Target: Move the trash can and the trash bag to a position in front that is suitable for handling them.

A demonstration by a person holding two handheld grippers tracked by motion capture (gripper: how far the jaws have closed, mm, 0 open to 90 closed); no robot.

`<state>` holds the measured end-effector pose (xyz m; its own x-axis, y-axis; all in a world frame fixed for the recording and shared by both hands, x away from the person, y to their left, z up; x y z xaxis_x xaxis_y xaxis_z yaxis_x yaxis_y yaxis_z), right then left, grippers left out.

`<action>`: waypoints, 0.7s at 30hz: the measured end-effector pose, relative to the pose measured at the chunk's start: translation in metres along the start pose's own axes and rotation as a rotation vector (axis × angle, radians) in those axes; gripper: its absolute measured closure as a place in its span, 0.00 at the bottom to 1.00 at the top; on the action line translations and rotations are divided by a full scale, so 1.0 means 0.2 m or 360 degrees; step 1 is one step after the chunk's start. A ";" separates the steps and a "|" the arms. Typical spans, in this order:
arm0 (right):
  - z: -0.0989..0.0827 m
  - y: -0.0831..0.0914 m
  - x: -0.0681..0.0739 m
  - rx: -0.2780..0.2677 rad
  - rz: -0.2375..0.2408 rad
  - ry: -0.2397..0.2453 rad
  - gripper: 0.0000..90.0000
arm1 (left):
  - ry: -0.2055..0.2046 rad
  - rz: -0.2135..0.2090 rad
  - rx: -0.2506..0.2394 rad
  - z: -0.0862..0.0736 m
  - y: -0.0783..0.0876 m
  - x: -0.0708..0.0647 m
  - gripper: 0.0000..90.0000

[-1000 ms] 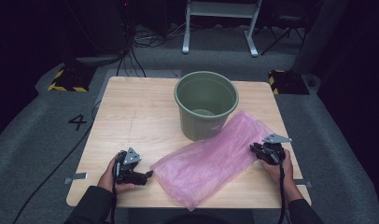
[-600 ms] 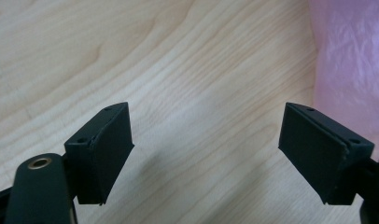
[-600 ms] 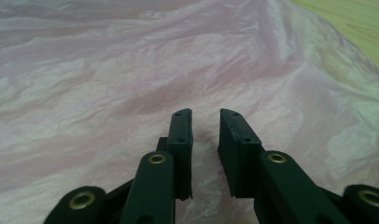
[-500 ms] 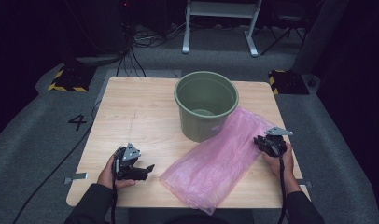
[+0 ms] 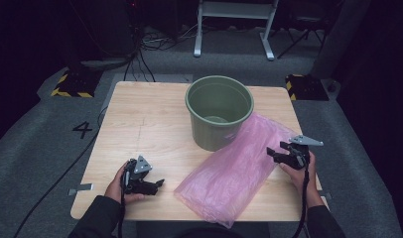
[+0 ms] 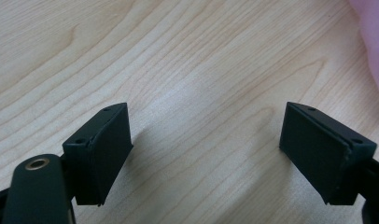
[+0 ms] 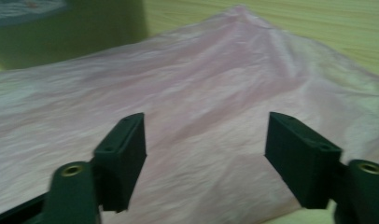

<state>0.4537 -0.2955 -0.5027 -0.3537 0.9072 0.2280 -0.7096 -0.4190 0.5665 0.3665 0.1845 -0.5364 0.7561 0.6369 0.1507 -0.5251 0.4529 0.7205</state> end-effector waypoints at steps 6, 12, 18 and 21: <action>-0.08 -0.04 0.10 0.0140 0.0085 0.0032 0.24 | 0.0046 0.0005 -0.0037 -0.01 -0.02 0.01 0.16; -0.11 -0.13 0.07 0.0231 0.0004 0.0017 0.24 | 0.0062 0.0016 -0.0027 0.01 -0.03 0.01 0.14; -0.09 -0.17 0.03 0.0212 -0.0135 0.0079 0.23 | 0.0071 0.0015 -0.0029 0.01 -0.03 0.00 0.14; -0.08 -0.18 0.01 0.0195 -0.0144 0.0075 0.27 | 0.0063 0.0018 -0.0028 0.01 -0.03 0.01 0.14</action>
<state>0.4690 -0.2792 -0.5354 -0.3216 0.9371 0.1358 -0.6612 -0.3249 0.6762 0.3717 0.1810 -0.5393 0.7341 0.6662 0.1313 -0.5406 0.4564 0.7068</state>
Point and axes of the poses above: each handheld gripper's, and its own axes: y roughly backward along the jaws, z roughly out of its top, x roughly to its left, the point moved 5 cm from there along -y, roughly forward along the jaws, and after that the axes turned 11 degrees about -y, right-handed, at the moved point
